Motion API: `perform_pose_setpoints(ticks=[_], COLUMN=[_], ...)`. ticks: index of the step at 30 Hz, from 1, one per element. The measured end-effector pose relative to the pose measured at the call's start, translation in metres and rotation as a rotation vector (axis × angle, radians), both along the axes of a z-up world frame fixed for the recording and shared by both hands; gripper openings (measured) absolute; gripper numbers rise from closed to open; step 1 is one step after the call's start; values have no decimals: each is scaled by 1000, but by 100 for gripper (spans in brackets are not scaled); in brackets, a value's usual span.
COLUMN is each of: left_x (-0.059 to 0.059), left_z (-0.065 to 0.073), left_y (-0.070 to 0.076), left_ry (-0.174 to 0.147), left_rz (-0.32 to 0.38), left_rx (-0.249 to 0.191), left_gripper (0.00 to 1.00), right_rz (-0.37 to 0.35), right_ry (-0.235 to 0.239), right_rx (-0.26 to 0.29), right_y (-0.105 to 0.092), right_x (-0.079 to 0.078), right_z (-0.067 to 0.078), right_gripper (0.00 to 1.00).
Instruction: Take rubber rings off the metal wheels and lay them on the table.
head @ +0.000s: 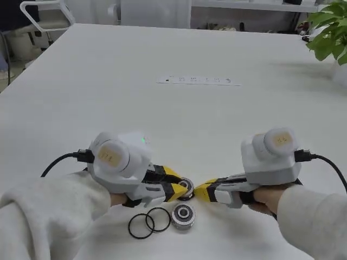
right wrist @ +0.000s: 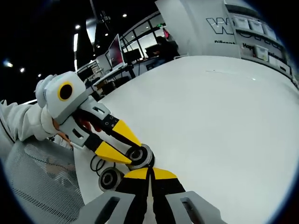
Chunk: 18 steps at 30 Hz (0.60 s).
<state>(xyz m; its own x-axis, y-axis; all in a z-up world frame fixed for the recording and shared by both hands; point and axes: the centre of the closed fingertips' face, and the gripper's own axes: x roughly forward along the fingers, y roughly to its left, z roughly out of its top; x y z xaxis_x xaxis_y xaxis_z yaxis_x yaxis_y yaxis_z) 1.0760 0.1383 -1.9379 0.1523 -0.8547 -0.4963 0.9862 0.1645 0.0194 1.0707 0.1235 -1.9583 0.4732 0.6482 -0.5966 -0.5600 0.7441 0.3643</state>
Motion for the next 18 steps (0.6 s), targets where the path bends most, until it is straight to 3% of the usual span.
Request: perform_pose_setpoints(ticks=[4,6,8,12,15,18], left_x=[0,0,1,1,0,1], left_z=[0,0,0,0,0,0], left_y=[0,0,0,0,0,0], left_ry=[0,0,0,0,0,-2], left_rz=[-1,-2,-1,0,1,1], left_rx=[-2,-6,-13,-18,-19,-21], left_gripper=[7,7,8,8,8,8], right_rz=[-81,-101,-115,-109,-128,-128], right_ry=[83,99,106,105,134,129], right_rx=[77,109,142,134,190,176], right_y=[-2,-2,0,1,4,3], right_x=[1,3,4,2,2,2], right_z=[2,6,11,10,14,13], right_gripper=[0,0,0,0,0,0])
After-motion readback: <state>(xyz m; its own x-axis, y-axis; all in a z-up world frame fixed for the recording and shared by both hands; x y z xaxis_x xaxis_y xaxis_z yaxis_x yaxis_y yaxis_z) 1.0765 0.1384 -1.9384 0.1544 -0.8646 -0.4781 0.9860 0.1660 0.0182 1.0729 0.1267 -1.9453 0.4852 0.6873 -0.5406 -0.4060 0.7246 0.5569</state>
